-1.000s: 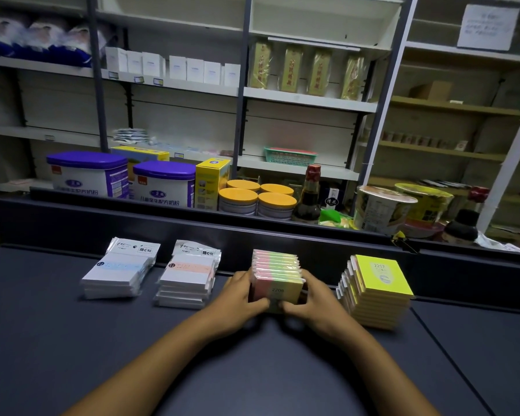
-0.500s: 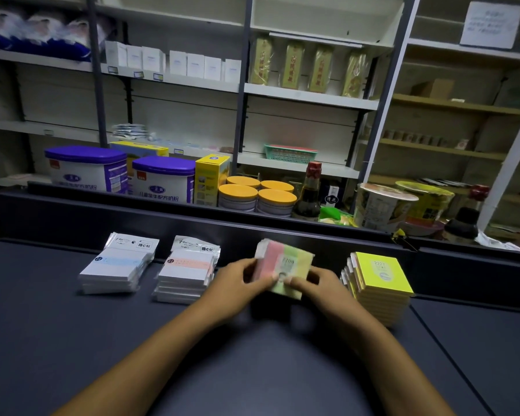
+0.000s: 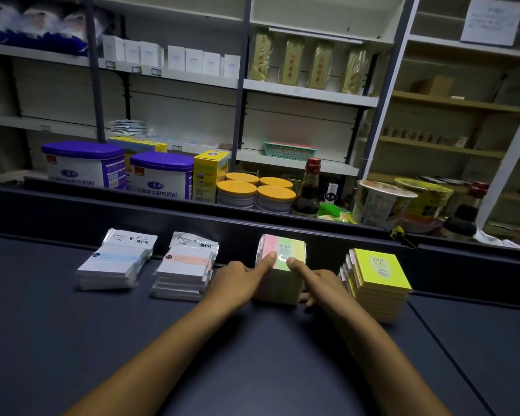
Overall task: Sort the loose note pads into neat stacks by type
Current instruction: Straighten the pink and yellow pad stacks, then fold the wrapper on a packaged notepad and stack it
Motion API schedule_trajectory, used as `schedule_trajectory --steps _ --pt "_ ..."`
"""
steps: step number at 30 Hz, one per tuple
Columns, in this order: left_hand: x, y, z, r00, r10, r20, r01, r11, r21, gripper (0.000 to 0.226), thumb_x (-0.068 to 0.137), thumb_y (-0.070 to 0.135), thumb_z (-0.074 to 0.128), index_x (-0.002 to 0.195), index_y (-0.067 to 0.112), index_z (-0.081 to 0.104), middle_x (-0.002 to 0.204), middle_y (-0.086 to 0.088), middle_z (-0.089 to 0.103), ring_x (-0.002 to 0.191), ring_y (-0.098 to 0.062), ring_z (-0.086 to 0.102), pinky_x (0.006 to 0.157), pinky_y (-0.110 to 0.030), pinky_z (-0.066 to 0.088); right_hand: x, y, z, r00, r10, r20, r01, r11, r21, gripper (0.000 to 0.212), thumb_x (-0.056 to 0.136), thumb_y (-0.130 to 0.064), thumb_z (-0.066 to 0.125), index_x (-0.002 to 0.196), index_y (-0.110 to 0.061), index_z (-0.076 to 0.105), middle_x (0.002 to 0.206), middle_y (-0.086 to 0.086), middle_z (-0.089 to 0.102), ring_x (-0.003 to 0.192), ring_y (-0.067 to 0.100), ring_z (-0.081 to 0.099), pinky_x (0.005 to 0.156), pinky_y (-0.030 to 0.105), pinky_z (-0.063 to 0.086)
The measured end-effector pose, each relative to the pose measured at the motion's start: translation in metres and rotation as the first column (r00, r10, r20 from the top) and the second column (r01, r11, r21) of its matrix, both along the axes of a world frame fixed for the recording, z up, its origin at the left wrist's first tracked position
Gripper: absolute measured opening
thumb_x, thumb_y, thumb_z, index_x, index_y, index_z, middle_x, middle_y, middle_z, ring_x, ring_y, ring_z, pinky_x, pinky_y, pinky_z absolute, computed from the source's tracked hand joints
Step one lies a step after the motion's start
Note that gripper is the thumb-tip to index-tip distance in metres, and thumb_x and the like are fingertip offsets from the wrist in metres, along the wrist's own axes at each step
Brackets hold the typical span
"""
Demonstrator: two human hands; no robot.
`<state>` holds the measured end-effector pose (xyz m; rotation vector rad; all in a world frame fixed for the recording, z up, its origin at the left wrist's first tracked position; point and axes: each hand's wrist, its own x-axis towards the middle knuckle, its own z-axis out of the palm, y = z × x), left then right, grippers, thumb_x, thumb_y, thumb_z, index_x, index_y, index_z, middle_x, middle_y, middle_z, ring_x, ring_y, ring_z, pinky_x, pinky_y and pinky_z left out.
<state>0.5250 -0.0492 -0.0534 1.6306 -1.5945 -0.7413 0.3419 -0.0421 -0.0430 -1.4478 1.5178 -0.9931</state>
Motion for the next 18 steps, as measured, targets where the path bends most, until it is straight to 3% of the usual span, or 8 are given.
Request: schedule_trajectory --steps 3,6,8,12,18 --pt "0.0007 -0.0019 -0.001 1.0 -0.015 0.007 0.015 1.0 0.016 0.093 0.07 0.092 0.033 0.086 0.01 0.072 0.086 -0.003 0.074 0.084 -0.019 0.07 0.091 -0.037 0.051 0.0012 -0.0021 -0.003 0.999 -0.037 -0.017 0.036 0.999 -0.009 0.067 0.079 -0.075 0.054 0.075 -0.012 0.076 0.059 -0.004 0.068 0.053 0.01 0.061 0.056 0.025 0.046" --pt "0.0014 -0.0006 0.0 1.0 -0.025 -0.008 0.025 1.0 -0.007 0.094 0.073 0.089 0.034 0.079 0.004 0.074 0.072 -0.005 0.075 0.073 -0.018 0.071 0.084 -0.032 0.053 0.0009 -0.0047 -0.0051 0.997 -0.068 -0.04 0.067 0.997 -0.038 0.069 0.074 -0.08 0.054 0.068 -0.012 0.068 0.061 -0.001 0.062 0.055 0.014 0.058 0.059 0.029 0.046" --pt "0.0016 -0.0006 -0.0008 0.999 -0.04 -0.022 0.04 0.999 -0.018 0.093 0.076 0.087 0.036 0.074 0.002 0.074 0.067 -0.006 0.074 0.068 -0.017 0.071 0.08 -0.031 0.053 0.0009 -0.0039 -0.0056 0.996 -0.073 -0.054 0.07 0.996 -0.054 0.071 0.068 -0.085 0.053 0.074 -0.015 0.066 0.062 0.0 0.059 0.054 0.012 0.056 0.058 0.028 0.047" --pt "0.0023 -0.0007 -0.0024 0.998 -0.06 -0.013 0.059 0.998 -0.028 0.094 0.077 0.087 0.034 0.074 0.002 0.074 0.069 -0.007 0.074 0.069 -0.018 0.071 0.085 -0.033 0.054 0.0009 -0.0036 -0.0067 0.997 -0.062 -0.04 0.06 0.997 -0.049 0.086 0.066 -0.085 0.052 0.079 -0.003 0.074 0.059 -0.002 0.063 0.057 0.014 0.058 0.061 0.03 0.048" --pt "0.0025 0.0017 -0.0027 0.994 -0.076 -0.077 0.078 0.997 0.017 0.096 0.072 0.089 0.036 0.084 0.002 0.075 0.072 -0.006 0.075 0.07 -0.017 0.072 0.089 -0.035 0.055 0.0011 -0.0027 -0.006 0.997 -0.055 -0.051 0.052 0.998 -0.046 0.093 0.059 -0.088 0.049 0.082 -0.001 0.075 0.065 0.004 0.069 0.061 0.017 0.064 0.065 0.033 0.051"
